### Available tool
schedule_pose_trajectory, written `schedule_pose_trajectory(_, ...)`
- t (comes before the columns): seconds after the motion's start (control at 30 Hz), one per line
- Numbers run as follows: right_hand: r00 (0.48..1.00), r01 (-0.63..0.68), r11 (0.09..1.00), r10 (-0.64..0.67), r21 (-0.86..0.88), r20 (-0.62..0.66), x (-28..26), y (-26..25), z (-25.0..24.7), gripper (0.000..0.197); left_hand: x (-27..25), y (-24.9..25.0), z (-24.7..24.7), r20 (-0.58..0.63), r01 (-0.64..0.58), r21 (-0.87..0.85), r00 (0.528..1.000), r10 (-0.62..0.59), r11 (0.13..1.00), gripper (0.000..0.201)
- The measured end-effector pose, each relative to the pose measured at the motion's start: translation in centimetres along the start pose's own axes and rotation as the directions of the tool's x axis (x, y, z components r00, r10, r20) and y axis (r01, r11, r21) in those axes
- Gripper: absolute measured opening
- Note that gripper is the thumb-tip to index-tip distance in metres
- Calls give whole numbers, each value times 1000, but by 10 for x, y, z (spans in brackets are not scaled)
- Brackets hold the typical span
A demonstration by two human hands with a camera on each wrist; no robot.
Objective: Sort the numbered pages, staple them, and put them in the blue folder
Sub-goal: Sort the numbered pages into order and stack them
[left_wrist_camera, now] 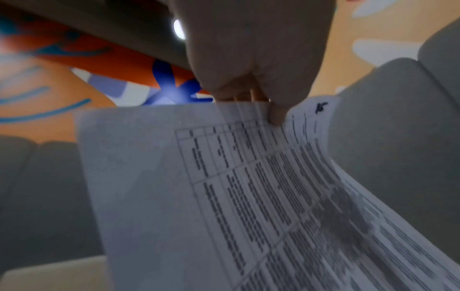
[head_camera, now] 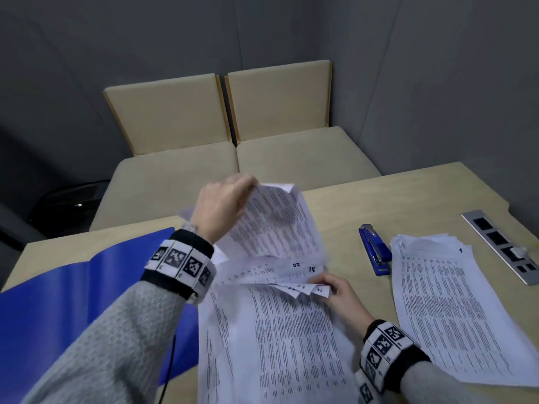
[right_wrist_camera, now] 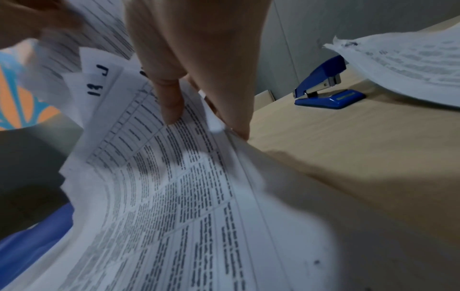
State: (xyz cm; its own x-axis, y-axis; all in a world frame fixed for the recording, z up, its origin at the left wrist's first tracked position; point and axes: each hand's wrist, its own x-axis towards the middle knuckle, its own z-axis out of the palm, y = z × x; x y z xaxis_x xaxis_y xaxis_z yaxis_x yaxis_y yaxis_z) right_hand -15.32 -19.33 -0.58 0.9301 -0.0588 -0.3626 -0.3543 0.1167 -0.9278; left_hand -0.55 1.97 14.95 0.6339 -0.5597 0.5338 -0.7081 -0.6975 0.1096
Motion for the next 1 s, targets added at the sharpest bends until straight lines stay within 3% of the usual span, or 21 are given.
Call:
schedule_pose_trajectory(0.1, 1000, -9, 1000, 9, 29, 4, -2, -5, -6, 17, 10, -11, -44, -226, 134, 29, 966, -124, 991, 7)
schedule_pose_trajectory(0.17, 1000, -12, 1000, 11, 18, 28, -3, -8, -11, 16, 15, -24, -66, -336, 226, -87, 910, -243, 970, 6)
schedule_pose_trajectory(0.27, 997, -15, 1000, 14, 23, 74, -8, -20, -16, 11, 19, -50, -84, -376, 281, -299, 843, -384, 912, 14)
schedule_pose_trajectory(0.37, 995, -7, 990, -6, 139, 96, -12, -36, -21, 30, 19, -74, -84, -190, 385, -296, 873, -449, 874, 15)
schedule_pose_trajectory(0.43, 987, -28, 983, -1, 181, 160, -15, -47, -24, 27, 17, -75, -76, 4, 399, -283, 910, -415, 872, 15)
schedule_pose_trajectory(0.5, 976, -52, 979, 8, 198, 217, -14, -53, -27, 24, 11, -66, -60, 221, 392, -293, 915, -338, 872, 14)
schedule_pose_trajectory(0.6, 979, -55, 982, 18, 179, 204, -9, -52, -22, 24, -11, -51, -16, 507, 429, -290, 827, -243, 855, 13)
schedule_pose_trajectory(0.67, 990, -12, 991, -6, 136, 138, -6, -42, -13, 18, -31, -37, 19, 622, 420, -325, 770, -143, 848, 19)
schedule_pose_trajectory(0.83, 999, 38, 994, -41, -101, -29, -2, -16, 8, 26, -80, 2, 86, 729, 491, -433, 684, -28, 756, 19)
schedule_pose_trajectory(0.9, 995, 69, 984, -79, -164, -54, -3, -12, 11, 14, -88, 8, 99, 749, 541, -431, 661, -49, 722, 19)
schedule_pose_trajectory(1.0, 991, 95, 970, -113, -224, -72, -5, -3, 10, 12, -91, 7, 115, 662, 563, -360, 716, -221, 744, 26)
